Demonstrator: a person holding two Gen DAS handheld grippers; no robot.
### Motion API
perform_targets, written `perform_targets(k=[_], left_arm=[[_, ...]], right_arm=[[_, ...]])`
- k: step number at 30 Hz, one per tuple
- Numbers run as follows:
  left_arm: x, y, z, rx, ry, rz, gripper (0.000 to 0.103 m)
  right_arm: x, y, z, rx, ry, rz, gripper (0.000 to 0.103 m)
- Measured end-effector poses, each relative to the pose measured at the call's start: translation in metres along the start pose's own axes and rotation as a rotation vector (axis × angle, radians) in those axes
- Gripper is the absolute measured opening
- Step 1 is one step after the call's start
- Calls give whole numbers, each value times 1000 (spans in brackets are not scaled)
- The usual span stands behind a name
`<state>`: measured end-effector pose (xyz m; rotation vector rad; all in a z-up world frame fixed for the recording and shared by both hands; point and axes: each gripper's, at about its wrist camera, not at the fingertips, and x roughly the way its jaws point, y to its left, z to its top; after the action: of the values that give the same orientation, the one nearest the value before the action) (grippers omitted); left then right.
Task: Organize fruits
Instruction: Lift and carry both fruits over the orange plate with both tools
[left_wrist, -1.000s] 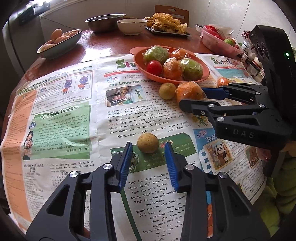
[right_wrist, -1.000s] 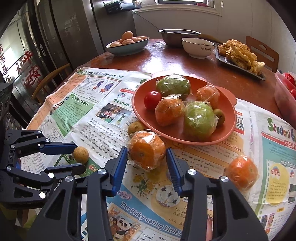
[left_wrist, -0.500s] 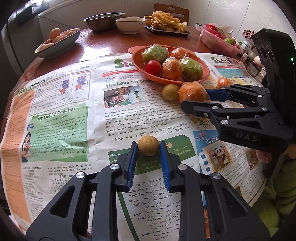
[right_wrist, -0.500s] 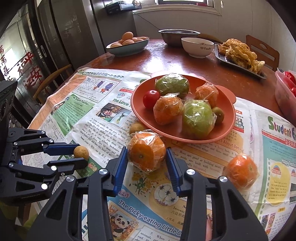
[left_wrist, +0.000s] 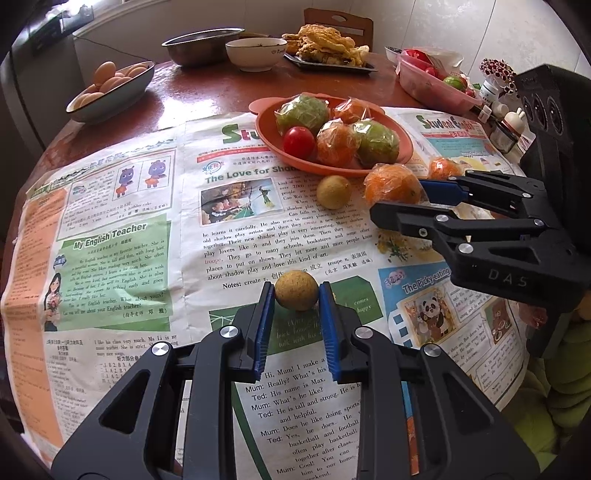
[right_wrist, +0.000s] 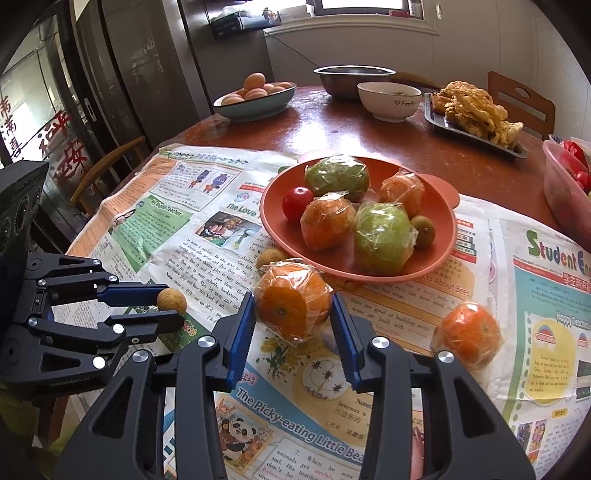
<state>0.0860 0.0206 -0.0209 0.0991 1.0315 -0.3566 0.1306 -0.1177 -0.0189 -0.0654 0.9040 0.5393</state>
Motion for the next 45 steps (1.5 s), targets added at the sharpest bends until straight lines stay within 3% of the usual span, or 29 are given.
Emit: perform_targets(k=[24, 45], left_arm=[[-20, -34, 74, 64, -80, -3, 17], [10, -37, 108, 90, -41, -2, 17]], right_arm=[[-61, -50, 22, 31, -100, -62, 40], [-55, -87, 44, 60, -106, -77, 40]])
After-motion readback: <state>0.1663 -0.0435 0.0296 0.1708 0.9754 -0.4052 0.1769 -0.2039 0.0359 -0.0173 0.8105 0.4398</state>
